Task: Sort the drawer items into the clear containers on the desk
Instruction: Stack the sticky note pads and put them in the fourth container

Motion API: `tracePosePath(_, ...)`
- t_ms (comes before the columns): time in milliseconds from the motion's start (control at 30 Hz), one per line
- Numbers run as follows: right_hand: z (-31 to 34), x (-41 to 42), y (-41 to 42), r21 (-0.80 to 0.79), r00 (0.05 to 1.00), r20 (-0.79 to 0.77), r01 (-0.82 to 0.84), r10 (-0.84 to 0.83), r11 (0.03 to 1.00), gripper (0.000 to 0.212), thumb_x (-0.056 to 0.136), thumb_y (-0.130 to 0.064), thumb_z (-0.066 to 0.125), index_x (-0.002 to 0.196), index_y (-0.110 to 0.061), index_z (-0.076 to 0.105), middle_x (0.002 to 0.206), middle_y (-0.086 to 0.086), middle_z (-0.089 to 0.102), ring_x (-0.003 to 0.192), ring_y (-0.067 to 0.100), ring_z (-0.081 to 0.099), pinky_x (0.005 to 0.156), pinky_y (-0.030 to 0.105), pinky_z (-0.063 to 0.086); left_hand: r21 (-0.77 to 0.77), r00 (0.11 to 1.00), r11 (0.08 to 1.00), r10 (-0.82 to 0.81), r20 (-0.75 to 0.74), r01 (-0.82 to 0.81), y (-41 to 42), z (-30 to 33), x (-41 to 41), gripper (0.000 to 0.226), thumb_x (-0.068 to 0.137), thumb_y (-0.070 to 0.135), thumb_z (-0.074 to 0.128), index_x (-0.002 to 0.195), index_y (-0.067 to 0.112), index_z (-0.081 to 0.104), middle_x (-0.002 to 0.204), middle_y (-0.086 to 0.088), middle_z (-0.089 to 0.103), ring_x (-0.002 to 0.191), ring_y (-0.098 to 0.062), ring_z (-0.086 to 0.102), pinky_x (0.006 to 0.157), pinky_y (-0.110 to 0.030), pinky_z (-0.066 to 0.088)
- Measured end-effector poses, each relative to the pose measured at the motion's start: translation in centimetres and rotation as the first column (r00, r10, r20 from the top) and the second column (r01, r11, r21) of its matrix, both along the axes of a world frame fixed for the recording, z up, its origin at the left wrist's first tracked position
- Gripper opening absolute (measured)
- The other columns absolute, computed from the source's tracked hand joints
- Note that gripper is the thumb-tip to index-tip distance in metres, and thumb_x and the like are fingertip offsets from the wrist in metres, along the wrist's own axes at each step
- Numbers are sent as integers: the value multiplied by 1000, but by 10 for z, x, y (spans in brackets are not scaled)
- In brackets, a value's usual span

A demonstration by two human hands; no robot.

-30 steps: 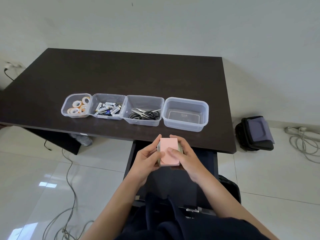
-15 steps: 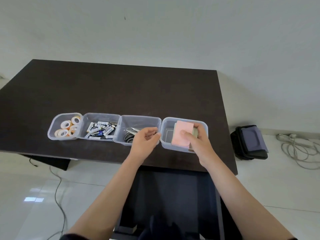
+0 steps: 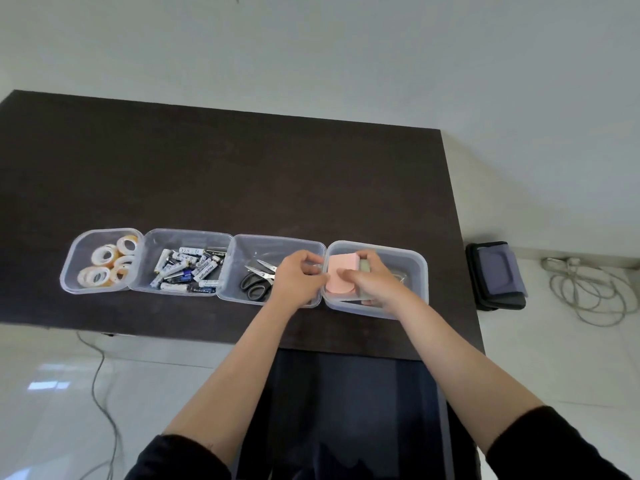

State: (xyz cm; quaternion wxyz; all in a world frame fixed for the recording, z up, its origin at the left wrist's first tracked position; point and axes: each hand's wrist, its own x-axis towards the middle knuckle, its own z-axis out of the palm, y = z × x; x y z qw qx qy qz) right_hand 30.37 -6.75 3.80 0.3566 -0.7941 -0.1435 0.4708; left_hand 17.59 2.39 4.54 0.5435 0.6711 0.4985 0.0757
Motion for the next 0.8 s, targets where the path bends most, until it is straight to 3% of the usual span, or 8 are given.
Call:
tracePosePath(100,-8,3,1,21,998,-63,0,2,1000,48,83,-34,68,120,-32,37,122,2,58,108,21,58,91,42,51,-32,999,999,20,28,-19,-2,0,1,22,80,11,71,100,15,61,80,3,62,64,-16,59,71,-41,60)
tracePosePath(200,-9,2,3,-11,998,-8,-62,62,998,51,87,-35,65,126,-29,34,128,8,48,111,21,52,82,30,51,-37,998,998,43,37,-42,-3,-2,2,20,79,13,71,94,22,60,83,2,63,71,-18,60,75,-44,59)
tracePosePath(300,-9,5,4,-176,968,157,-165,193,970,59,85,-48,61,133,-32,30,132,9,29,124,29,37,100,43,44,-44,998,998,54,35,-53,-3,-2,2,20,80,13,71,94,22,60,86,1,63,74,-18,61,76,-45,59)
tracePosePath(400,-7,4,1,-180,965,178,-161,193,970,61,83,-50,62,133,-35,30,137,9,28,128,31,35,105,47,40,-69,996,996,68,50,-64,-4,1,3,21,81,12,70,99,18,61,85,2,62,66,-14,58,72,-44,60)
tracePosePath(533,-3,8,-7,-135,975,207,-59,86,989,57,83,-46,64,131,-35,35,137,8,32,123,27,41,91,32,43,-90,995,993,82,62,-77,-5,4,3,22,82,10,69,102,15,61,83,3,60,63,-11,55,68,-39,58)
tracePosePath(700,1,9,-8,-86,980,191,-38,54,996,66,78,-35,74,132,-28,36,140,-1,39,120,22,47,85,36,51,-113,992,989,103,78,-94,-6,3,3,21,82,9,69,101,15,61,84,1,60,66,-11,55,66,-36,58)
tracePosePath(800,2,3,-6,-70,974,211,-72,86,995,68,76,-32,76,132,-25,37,139,-1,38,103,17,49,73,30,51,-155,990,983,114,81,-101,-4,2,3,20,82,8,68,100,14,61,86,-1,59,72,-12,57,66,-36,58)
